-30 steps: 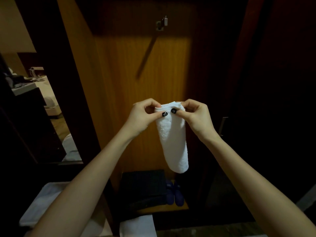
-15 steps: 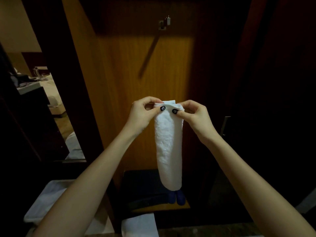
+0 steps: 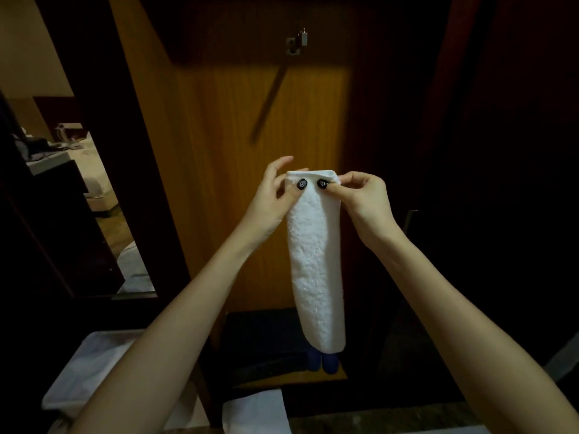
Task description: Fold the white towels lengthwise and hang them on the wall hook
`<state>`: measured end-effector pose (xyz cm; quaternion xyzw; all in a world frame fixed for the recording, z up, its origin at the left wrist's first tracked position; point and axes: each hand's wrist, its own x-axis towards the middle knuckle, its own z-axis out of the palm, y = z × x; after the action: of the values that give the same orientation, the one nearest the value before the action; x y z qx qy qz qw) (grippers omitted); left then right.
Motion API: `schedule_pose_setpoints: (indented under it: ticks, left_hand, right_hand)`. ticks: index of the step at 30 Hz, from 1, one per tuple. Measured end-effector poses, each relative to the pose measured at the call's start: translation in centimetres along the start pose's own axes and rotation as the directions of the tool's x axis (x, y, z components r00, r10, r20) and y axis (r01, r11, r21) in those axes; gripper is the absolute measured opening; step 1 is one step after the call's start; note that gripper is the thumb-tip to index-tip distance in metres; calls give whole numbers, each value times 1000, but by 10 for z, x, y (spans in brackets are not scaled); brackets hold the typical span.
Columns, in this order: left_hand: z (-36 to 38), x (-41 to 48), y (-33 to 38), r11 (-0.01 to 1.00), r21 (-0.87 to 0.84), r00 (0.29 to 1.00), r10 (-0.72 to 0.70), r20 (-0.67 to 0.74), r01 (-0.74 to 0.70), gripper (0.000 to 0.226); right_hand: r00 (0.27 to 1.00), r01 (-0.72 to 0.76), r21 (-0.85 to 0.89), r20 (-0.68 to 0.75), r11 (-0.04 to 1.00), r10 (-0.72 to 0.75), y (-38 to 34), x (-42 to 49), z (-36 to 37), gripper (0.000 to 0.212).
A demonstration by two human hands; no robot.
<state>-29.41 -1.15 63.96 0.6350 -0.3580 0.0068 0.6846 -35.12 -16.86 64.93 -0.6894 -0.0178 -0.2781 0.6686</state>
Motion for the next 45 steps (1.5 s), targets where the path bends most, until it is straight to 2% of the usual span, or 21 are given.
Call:
schedule_pose_setpoints:
  ticks: [4, 9, 15, 19, 23, 24, 27, 28, 30, 35, 39, 45]
  left_hand:
    - [11, -7, -7, 998, -36, 997, 46, -66, -48, 66]
    - [11, -3, -2, 978, -153, 990, 135, -42, -140, 60]
    - [10, 16, 2, 975, 44, 939, 220, -265, -216, 33]
    - [9, 30, 6, 962, 126, 927, 269, -262, -244, 32]
    - [1, 41, 3, 980, 162, 979, 140, -151, -115, 45]
    - [0, 43, 0, 989, 130, 988, 90, -124, -74, 44]
    - [-4, 40, -13, 986, -136, 995, -97, 1, 96, 37]
    - [-3, 38, -17, 974, -173, 988, -134, 75, 146, 36]
    - [1, 35, -21, 977, -115, 977, -160, 144, 177, 32]
    - [14, 54, -15, 989, -137, 990, -70, -119, 53, 31]
    - [7, 69, -8, 988, -138, 977, -90, -191, 64, 33]
    - [-6, 83, -15, 975, -199, 939, -155, -307, 96, 34]
  right_hand:
    - [999, 4, 17, -35, 1000, -3, -7, 2, 4, 18]
    - [998, -45, 93, 44, 995, 41, -8, 7, 5, 19]
    - [966, -80, 25, 248, 996, 71, 17, -5, 1, 14]
    - [937, -140, -53, 317, 989, 149, 27, -12, -8, 21]
    - [932, -132, -138, 319, 982, 170, 31, -17, -17, 26]
    - [940, -113, -166, 301, 980, 160, 31, -18, -19, 22]
    - [978, -74, -235, 173, 969, 116, 29, -18, -24, 17]
    - [987, -64, -242, 130, 968, 97, 28, -16, -26, 19]
    - [994, -52, -239, 86, 970, 74, 25, -14, -30, 21]
    - [970, -100, -328, 177, 940, 165, 25, -18, -40, 32]
    - [909, -179, -278, 319, 944, 266, 34, -30, -57, 29]
    - [930, -161, -249, 286, 955, 232, 45, -38, -75, 26]
